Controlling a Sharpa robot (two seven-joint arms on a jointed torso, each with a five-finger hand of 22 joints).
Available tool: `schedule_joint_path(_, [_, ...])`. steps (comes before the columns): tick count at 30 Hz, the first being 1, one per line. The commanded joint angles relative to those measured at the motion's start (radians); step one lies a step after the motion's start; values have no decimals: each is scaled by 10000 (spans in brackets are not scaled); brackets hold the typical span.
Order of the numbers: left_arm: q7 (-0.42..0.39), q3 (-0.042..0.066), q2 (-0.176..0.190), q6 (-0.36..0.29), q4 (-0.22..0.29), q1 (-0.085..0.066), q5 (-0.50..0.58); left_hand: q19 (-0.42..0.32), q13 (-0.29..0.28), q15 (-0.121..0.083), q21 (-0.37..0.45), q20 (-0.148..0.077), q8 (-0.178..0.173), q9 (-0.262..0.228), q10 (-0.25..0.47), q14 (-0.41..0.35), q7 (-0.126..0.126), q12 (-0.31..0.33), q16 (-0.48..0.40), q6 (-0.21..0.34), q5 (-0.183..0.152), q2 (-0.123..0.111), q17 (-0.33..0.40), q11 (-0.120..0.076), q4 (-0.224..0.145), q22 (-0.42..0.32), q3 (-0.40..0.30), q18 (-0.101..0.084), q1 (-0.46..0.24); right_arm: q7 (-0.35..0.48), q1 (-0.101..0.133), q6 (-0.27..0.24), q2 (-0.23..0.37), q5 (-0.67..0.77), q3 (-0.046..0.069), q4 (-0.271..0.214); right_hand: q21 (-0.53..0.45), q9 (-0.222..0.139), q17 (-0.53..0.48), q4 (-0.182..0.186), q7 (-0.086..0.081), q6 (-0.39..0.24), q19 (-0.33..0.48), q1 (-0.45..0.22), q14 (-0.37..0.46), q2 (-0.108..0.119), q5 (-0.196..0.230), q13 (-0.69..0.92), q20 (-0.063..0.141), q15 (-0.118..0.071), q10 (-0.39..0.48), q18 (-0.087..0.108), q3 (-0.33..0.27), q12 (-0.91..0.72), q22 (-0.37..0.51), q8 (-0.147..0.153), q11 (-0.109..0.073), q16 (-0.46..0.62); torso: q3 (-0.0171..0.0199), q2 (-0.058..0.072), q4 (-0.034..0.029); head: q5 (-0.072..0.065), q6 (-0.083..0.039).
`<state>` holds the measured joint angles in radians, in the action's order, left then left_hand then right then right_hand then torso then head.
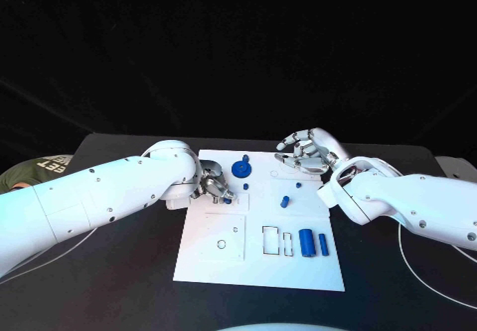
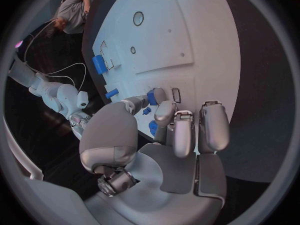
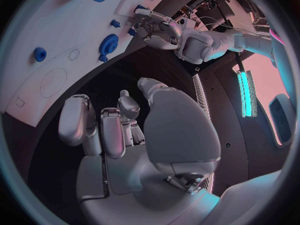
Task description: Assemble the parts on the task board
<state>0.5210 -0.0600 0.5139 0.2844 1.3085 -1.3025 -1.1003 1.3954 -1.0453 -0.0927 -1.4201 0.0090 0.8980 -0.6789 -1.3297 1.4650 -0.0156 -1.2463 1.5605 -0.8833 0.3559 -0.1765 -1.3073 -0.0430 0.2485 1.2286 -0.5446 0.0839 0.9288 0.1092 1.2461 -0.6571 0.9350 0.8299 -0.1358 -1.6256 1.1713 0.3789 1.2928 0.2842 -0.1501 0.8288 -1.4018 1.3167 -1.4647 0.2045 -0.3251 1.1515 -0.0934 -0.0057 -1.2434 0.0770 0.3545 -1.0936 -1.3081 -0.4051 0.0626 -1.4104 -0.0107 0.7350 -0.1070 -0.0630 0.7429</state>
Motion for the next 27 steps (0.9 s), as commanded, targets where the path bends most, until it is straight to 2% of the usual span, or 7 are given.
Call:
schedule_joint_path(1, [75,-14,-12,223,-14,26,-7,81,-8,-82,-50,20,-43,15,5,1023,-35,-43,43,-24,-43,17,-2504,-41,-6,7,110,-143,2,59,-11,42,3,66,0,-7,-50,-16,13,40,42,14,-2,-99,-355,31,-25,-10,19,-83,-10,51,-4,3,-802,-15,-23,50,-3,2,4,3,1])
schedule_joint_path(6, [65,-14,-10,189,-14,27,1,82,-10,-82,-46,21,-58,20,5,1024,-35,-45,47,-35,-79,-97,-2511,-40,186,12,530,-143,33,63,-16,37,2,65,0,-1,-52,-16,7,41,43,13,-4,-112,-354,29,-25,-9,19,-83,-12,51,-6,1,-801,-16,-24,55,-1,-1,6,4,-8])
schedule_joint_path(9, [58,-14,-8,149,-15,27,5,85,-13,-80,-46,22,-74,28,4,1023,-34,-49,45,-47,-275,-108,-2508,-40,365,21,805,-143,45,65,-18,32,3,64,0,2,-52,-16,7,41,43,13,-4,-112,-354,29,-25,-9,19,-83,-12,51,-6,1,-801,-16,-24,55,-6,3,-1,-5,-17])
schedule_joint_path(23, [41,-13,4,5,0,29,9,89,-22,-80,-47,22,-85,33,0,1025,-34,-55,49,-50,-372,-83,-2515,-38,420,29,929,-144,23,73,-24,30,3,53,0,9,-57,-18,10,33,45,9,-6,-126,-356,33,-23,-15,20,-84,-10,51,-10,3,-799,-16,-26,56,-3,6,8,4,-18])
schedule_joint_path(26, [39,-12,16,-41,23,29,18,86,-33,-80,-43,22,-93,36,-8,1025,-33,-65,48,-54,-480,-69,-2514,-41,431,25,1049,-143,-31,76,-28,28,4,50,-1,13,-57,-18,10,33,45,9,-6,-126,-356,33,-23,-15,20,-84,-10,51,-10,3,-799,-16,-26,56,3,6,4,1,-20])
schedule_joint_path(27, [38,-11,22,-60,34,30,24,89,-36,-81,-44,23,-97,38,-10,1025,-30,-67,49,-57,-623,-55,-2515,-43,428,29,1129,-144,-58,77,-30,28,4,49,-1,15,-57,-18,10,33,45,9,-6,-126,-356,33,-23,-15,20,-84,-10,51,-10,3,-799,-16,-26,56,1,6,4,1,-21])
